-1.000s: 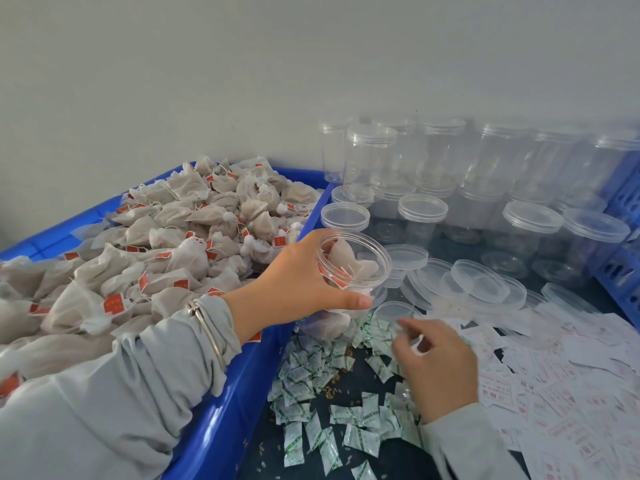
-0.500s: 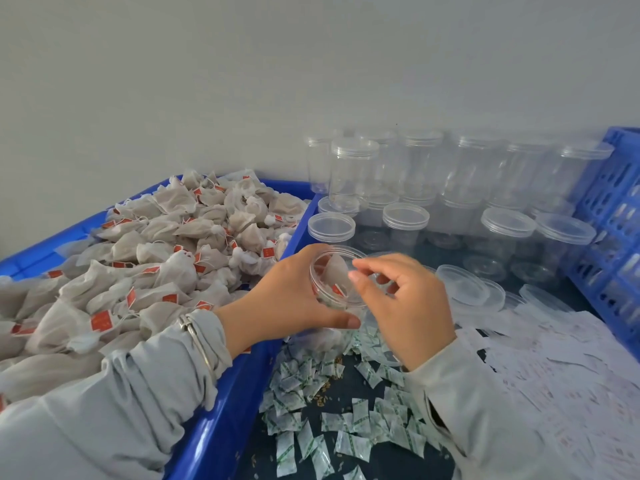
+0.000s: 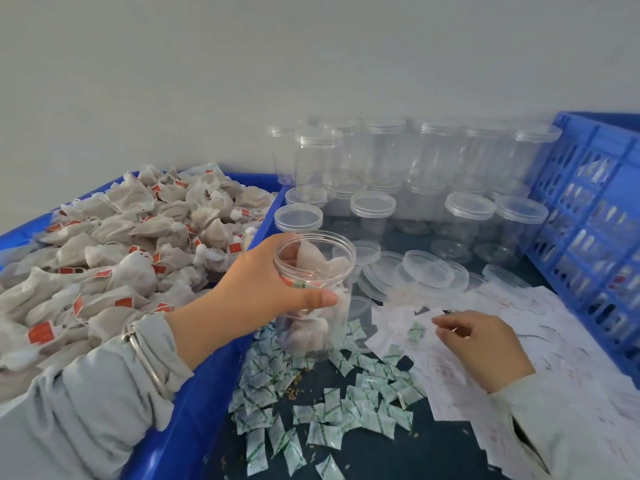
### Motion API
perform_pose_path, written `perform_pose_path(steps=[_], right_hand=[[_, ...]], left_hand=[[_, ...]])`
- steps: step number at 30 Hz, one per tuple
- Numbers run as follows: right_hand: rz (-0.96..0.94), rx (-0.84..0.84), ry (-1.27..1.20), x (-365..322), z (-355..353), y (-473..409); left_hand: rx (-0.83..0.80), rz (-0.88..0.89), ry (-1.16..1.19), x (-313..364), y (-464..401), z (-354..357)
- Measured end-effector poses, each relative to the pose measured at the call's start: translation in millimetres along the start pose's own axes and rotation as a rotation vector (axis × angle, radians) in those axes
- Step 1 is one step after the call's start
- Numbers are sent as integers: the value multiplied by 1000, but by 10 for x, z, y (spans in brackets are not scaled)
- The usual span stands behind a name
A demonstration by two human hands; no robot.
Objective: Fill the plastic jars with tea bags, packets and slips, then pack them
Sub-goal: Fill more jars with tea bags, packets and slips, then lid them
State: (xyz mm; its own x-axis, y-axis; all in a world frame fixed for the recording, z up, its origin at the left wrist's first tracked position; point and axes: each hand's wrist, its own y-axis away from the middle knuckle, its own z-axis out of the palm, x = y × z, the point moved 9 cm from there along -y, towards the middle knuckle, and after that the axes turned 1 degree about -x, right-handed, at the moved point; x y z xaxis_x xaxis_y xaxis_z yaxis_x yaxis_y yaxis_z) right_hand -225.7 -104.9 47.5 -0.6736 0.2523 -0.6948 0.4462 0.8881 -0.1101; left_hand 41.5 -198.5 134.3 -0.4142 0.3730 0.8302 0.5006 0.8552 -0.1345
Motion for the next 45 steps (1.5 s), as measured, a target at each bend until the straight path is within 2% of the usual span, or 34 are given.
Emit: perform_pose_path(steps=[5,13,21,25,39,45], right_hand=[[34,-29,113,158,245,-7],[76,-52,86,252,265,13],[114,-118,191,273,334,35],[126,-112,104,276,307,17],[164,186,-141,360,41,29],[180,281,-171,372,-79,68]], left_hand=[[-11,-9,38,-3,16,39],[-44,2,-19,12,7,85],[-42,15,-5,43,31,90],[-27,11,4,36,32,76],[-62,0,-76,-44,-1,81],[-72,10,-91,-39,-4,88]])
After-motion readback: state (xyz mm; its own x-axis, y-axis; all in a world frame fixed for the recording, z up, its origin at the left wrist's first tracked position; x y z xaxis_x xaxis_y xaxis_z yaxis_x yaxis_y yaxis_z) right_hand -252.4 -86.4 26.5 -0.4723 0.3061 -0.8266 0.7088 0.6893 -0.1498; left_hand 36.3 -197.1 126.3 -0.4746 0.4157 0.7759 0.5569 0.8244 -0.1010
